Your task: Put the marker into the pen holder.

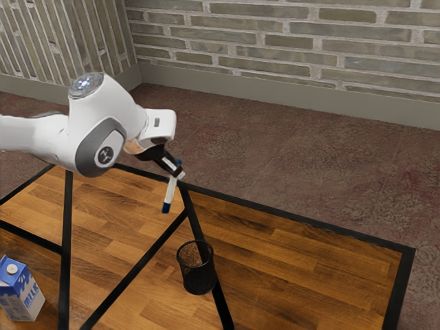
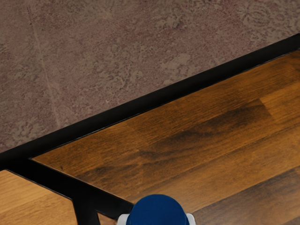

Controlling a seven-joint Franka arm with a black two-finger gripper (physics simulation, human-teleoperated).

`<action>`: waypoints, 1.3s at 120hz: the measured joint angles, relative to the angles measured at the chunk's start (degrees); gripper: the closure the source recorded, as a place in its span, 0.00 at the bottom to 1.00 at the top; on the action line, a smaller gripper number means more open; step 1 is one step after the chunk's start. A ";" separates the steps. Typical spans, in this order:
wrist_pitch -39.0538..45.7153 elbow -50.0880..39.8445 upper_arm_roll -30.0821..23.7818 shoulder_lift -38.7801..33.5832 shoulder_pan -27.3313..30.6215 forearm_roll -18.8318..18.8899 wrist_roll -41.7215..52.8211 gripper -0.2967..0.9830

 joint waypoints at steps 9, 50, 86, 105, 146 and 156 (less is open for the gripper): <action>0.87 -0.78 -1.83 -0.91 0.32 -0.74 0.00 0.79; 2.41 -7.68 -10.78 -6.10 0.15 -6.48 0.30 0.78; 2.66 -5.89 -12.49 -0.69 0.23 -7.90 0.62 0.78; 2.61 -5.56 -12.53 -0.14 0.20 -8.14 0.89 0.65; -14.03 18.64 -6.27 11.77 -3.05 -4.70 0.77 0.32; -29.01 36.09 -0.43 16.50 -2.20 -1.53 -0.28 0.29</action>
